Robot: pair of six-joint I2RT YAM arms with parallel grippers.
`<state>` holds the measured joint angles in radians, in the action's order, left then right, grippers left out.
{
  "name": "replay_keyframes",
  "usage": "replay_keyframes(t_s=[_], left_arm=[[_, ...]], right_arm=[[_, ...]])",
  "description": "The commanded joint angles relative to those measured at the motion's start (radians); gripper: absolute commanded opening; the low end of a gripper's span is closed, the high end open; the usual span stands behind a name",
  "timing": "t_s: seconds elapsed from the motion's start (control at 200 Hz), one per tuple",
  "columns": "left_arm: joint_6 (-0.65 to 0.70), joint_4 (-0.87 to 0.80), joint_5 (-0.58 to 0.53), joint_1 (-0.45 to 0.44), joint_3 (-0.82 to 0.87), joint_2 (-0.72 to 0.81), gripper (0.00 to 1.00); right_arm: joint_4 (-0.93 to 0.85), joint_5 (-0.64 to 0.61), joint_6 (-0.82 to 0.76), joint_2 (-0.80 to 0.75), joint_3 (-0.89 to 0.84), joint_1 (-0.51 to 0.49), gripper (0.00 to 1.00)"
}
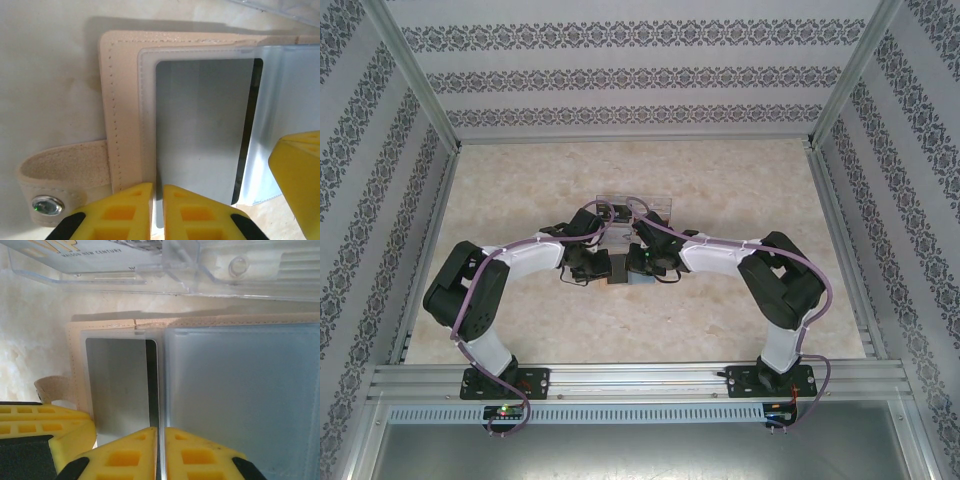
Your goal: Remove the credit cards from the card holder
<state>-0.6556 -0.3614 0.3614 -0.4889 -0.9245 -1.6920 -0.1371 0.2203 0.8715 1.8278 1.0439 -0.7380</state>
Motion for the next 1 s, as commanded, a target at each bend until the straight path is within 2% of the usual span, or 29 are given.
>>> replay_keyframes(t_s=[0.0, 0.674, 0.814, 0.894, 0.994], left_arm=[[-0.012, 0.007, -0.018, 0.012, 0.018, -0.02, 0.14], [-0.019, 0.015, 0.008, 0.011, 0.02, -0.043, 0.13], [-0.02, 0.006, 0.002, 0.011, 0.016, -0.044, 0.09], [-0.021, -0.009, -0.011, 0.012, 0.01, -0.048, 0.08], [-0.023, -0.033, -0.03, 0.011, 0.0, -0.061, 0.0]], right_arm=[[0.008, 0.016, 0.02, 0.022, 0.027, -0.014, 0.16], [0.045, 0.062, 0.041, 0.067, 0.025, -0.019, 0.15], [0.042, 0.058, 0.039, 0.06, 0.02, -0.017, 0.0], [0.04, 0.047, 0.039, 0.043, 0.005, -0.012, 0.0], [0.039, 0.034, 0.037, 0.015, -0.024, 0.004, 0.0]])
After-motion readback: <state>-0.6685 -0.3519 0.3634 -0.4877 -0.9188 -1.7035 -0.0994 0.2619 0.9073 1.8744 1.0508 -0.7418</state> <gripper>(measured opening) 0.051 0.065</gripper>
